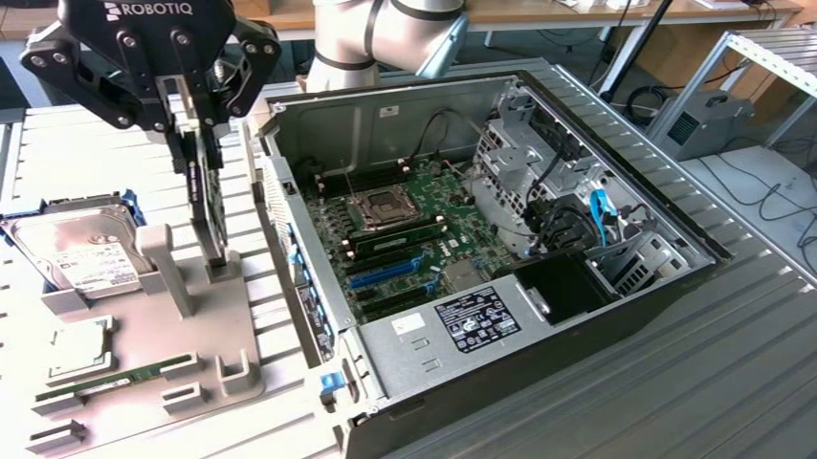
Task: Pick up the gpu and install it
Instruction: 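Pick up the gpu and move the gpu toward the slot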
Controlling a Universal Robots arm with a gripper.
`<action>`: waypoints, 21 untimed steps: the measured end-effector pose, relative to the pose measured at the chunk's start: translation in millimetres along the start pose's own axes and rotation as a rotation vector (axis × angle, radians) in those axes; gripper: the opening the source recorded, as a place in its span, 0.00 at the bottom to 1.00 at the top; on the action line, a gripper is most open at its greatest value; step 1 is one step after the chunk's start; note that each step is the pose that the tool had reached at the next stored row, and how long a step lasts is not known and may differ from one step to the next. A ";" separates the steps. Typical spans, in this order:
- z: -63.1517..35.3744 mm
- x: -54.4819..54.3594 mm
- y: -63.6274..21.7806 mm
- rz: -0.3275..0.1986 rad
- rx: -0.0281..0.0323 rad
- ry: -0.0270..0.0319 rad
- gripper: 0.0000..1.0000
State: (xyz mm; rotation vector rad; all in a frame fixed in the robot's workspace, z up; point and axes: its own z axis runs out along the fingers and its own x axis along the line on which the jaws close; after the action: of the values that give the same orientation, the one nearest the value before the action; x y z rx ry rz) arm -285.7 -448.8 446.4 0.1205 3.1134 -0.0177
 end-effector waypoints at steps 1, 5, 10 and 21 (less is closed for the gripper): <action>0.0 -0.7 0.1 0.000 0.0001 0.0000 0.26; 0.1 -2.8 0.2 0.000 0.0000 -0.0001 0.26; 0.1 -5.0 0.4 0.000 0.0000 0.0000 0.26; 0.3 -10.2 0.8 0.000 0.0000 -0.0001 0.26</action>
State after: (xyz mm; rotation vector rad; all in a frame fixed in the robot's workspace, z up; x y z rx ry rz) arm -275.5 -448.8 446.4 0.1206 3.1133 -0.0177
